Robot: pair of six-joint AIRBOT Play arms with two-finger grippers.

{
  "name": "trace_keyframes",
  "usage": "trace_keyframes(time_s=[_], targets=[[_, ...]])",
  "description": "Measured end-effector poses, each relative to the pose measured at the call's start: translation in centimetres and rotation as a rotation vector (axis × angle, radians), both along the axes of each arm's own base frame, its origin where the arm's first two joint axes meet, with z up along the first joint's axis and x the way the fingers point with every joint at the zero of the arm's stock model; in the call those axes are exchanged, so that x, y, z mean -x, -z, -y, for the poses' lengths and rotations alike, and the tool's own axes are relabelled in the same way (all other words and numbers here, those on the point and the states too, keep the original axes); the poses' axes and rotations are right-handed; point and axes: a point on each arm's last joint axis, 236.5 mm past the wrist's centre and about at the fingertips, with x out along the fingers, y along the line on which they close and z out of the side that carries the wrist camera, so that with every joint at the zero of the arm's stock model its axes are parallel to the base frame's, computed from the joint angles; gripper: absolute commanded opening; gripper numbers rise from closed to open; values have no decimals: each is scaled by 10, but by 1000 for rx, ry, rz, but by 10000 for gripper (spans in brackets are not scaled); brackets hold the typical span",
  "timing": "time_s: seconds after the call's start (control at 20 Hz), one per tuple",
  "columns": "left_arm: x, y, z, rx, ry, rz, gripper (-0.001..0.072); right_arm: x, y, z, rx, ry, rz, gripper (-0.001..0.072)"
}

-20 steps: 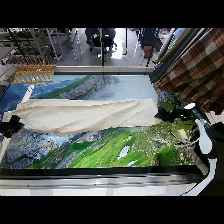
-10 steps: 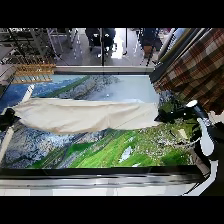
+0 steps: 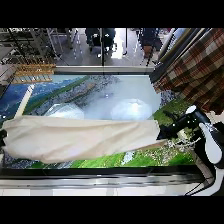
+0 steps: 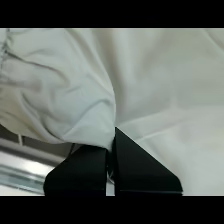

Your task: Fold the clothes and pants, and hang the long-sleeved shirts on hangers.

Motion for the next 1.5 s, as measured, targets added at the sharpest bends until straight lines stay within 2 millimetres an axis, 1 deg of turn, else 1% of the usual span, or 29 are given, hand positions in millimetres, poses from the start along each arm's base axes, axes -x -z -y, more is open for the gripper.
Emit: trace_keyframes(time_s=[0.05,0.1,0.15,0.2,0.25,0.3,0.35,0.45,0.55,0.6,0.65,0.7,0.75,0.8,0.9,0.95,1.0,1.05,1.1,1.15,1.25,1.3,1.35,1.4,1.45,1.5], targets=[[16,4,2,11,4,-56,12,12,-1,-3,-4,-11,-13,378],[26,6,3,19,5,-94,120,22,-2,-5,-3,-20,-18,445],[35,7,4,24,6,-123,319,28,-2,-3,14,-27,-12,450],[40,5,3,23,7,-139,453,29,0,1,46,-27,8,507],[40,1,2,17,1,-140,480,25,3,6,85,-17,40,527],[38,-5,0,8,-6,-128,480,19,7,12,125,3,69,527],[31,-13,-2,3,-18,-98,480,12,11,18,160,25,97,527],[8,-34,2,12,-35,7,479,-1,18,28,219,66,149,524],[-23,-59,14,53,-27,153,475,-13,23,36,261,94,195,520],[-41,-73,24,86,-12,245,452,-17,24,38,274,103,213,518],[-58,-87,36,125,10,329,358,-21,27,40,283,112,224,502],[-73,-100,49,172,36,409,247,-22,30,41,286,117,223,456],[-88,-113,65,221,70,483,102,-23,33,38,272,123,214,308],[-100,-123,80,263,104,540,8,-24,37,33,244,128,211,21],[-116,-133,113,339,171,606,6,-26,39,18,173,108,220,16],[-121,-134,132,379,204,616,6,-28,38,16,158,95,233,16],[-124,-130,151,416,234,612,6,-32,35,18,167,90,248,15],[-124,-123,172,454,265,591,6,-38,26,24,198,95,272,15],[-123,-113,195,489,297,563,6,-43,16,36,254,109,285,14],[-119,-103,219,526,329,530,6,-46,5,54,337,121,295,14],[-109,-77,267,582,392,454,6,-57,-27,92,509,164,347,14],[-101,-62,291,601,423,413,7,-60,-43,107,579,185,361,14],[-92,-48,311,609,453,375,7,-61,-61,123,649,210,374,14],[-83,-33,331,612,484,338,7,-62,-77,136,709,231,385,15],[-73,-20,346,604,518,305,7,-61,-93,146,755,248,387,15],[-64,-8,359,587,557,276,7,-60,-106,148,775,255,392,15]])
